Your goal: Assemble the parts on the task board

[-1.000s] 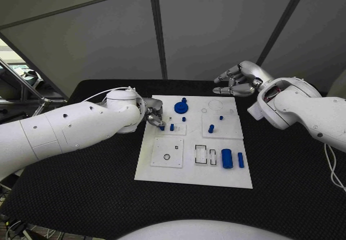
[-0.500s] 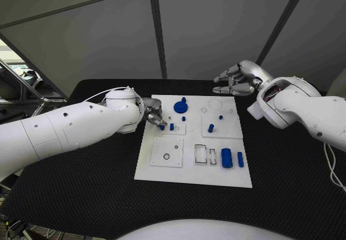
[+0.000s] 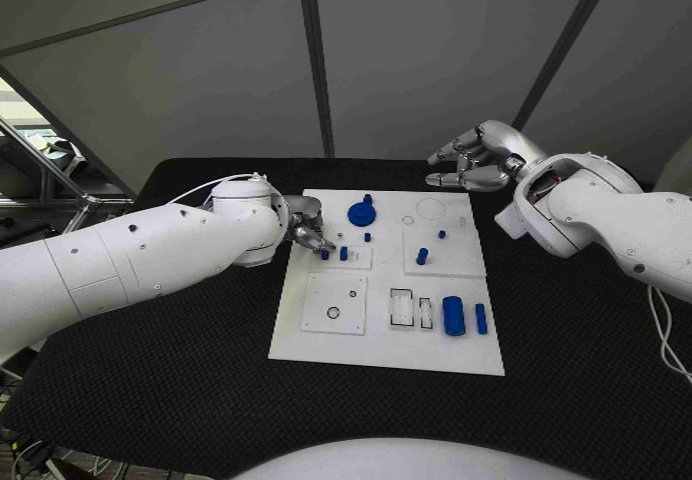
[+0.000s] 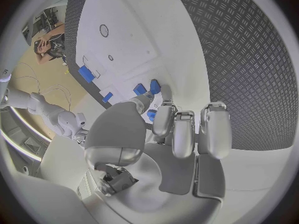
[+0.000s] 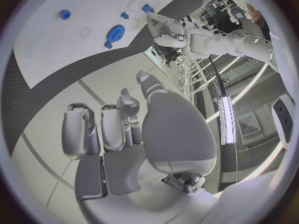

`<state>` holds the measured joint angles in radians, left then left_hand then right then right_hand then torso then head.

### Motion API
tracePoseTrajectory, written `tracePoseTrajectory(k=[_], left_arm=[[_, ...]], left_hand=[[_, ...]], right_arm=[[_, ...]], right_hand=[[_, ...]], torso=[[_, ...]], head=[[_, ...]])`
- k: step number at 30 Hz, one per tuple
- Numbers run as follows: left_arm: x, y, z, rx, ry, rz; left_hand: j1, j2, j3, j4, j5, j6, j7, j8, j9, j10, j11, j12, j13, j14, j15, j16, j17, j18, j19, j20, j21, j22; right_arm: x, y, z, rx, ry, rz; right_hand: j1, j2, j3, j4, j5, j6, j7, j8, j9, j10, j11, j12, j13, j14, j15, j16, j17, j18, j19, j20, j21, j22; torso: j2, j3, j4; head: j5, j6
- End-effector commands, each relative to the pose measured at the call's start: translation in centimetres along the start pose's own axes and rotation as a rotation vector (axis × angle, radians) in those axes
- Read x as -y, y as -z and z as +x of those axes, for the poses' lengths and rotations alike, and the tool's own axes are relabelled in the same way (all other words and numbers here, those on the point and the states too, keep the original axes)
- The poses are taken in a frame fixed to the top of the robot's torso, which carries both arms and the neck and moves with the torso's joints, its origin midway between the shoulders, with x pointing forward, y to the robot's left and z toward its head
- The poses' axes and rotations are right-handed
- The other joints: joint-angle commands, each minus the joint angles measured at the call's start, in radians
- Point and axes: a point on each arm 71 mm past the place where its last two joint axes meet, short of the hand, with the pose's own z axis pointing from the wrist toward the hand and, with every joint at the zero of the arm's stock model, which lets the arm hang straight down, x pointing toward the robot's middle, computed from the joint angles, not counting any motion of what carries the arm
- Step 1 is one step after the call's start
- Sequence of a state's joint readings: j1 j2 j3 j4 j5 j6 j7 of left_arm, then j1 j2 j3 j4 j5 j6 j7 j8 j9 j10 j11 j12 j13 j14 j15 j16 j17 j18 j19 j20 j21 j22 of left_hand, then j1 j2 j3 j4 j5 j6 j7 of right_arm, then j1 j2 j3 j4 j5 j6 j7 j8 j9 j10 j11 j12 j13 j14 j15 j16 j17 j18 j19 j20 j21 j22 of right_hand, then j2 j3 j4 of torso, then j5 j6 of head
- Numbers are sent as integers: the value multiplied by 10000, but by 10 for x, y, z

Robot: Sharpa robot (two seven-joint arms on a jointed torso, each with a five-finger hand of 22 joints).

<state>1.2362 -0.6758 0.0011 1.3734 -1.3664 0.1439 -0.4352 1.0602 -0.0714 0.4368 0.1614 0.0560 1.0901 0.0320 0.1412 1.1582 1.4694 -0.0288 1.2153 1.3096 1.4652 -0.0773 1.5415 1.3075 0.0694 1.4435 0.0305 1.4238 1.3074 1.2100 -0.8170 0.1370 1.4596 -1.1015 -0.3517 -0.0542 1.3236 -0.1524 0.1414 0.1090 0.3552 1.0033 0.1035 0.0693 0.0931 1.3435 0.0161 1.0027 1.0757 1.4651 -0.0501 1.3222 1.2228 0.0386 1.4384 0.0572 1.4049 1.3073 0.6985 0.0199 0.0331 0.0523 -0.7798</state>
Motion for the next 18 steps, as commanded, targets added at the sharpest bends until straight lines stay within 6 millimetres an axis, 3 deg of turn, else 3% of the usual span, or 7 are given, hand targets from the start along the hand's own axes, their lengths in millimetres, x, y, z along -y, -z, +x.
tracePoseTrajectory(k=[1, 11, 18], left_arm=[[-2, 0, 0, 0, 72, -225], [-8, 1, -2, 339, 523, -346], [-7, 3, -7, 1123, 1272, 67]], left_hand=[[-46, -143, -131, 229, -50, 81, 19, 24, 23, 39, -16, 56, 1769, 977, -76, -36, 2383, -184, 31, -18, -52, 888], [-522, -320, -669, 1233, -75, 158, 9, 45, 102, 69, -25, 139, 1789, 990, -99, 18, 2424, -206, 94, -41, 5, 979], [-653, -336, -787, 1326, -76, 172, 3, 53, 134, 84, -33, 184, 1799, 994, -115, 33, 2435, -213, 118, -55, 30, 1013]], right_arm=[[-2, 0, -1, 5, 27, -116], [-1, 0, -1, 23, 31, -116], [-1, 0, -1, 34, 32, -116]], right_hand=[[-96, 12, 57, 16, 53, 34, 9, -35, 4, 39, 17, 49, -13, 304, -48, 1, -5, 182, -1, -3, 4, 293], [-100, 13, 62, 14, 54, 33, 9, -36, 4, 31, 16, 32, -29, 301, -48, -12, -22, 187, -12, -4, -12, 272], [-100, 13, 62, 14, 54, 33, 9, -36, 4, 31, 16, 32, -29, 301, -48, -12, -22, 187, -12, -4, -12, 272]], torso=[[1, 1, 1], [-3, -8, 8], [1, -6, 4]], head=[[-12, -8], [-27, 16], [-26, 30]])
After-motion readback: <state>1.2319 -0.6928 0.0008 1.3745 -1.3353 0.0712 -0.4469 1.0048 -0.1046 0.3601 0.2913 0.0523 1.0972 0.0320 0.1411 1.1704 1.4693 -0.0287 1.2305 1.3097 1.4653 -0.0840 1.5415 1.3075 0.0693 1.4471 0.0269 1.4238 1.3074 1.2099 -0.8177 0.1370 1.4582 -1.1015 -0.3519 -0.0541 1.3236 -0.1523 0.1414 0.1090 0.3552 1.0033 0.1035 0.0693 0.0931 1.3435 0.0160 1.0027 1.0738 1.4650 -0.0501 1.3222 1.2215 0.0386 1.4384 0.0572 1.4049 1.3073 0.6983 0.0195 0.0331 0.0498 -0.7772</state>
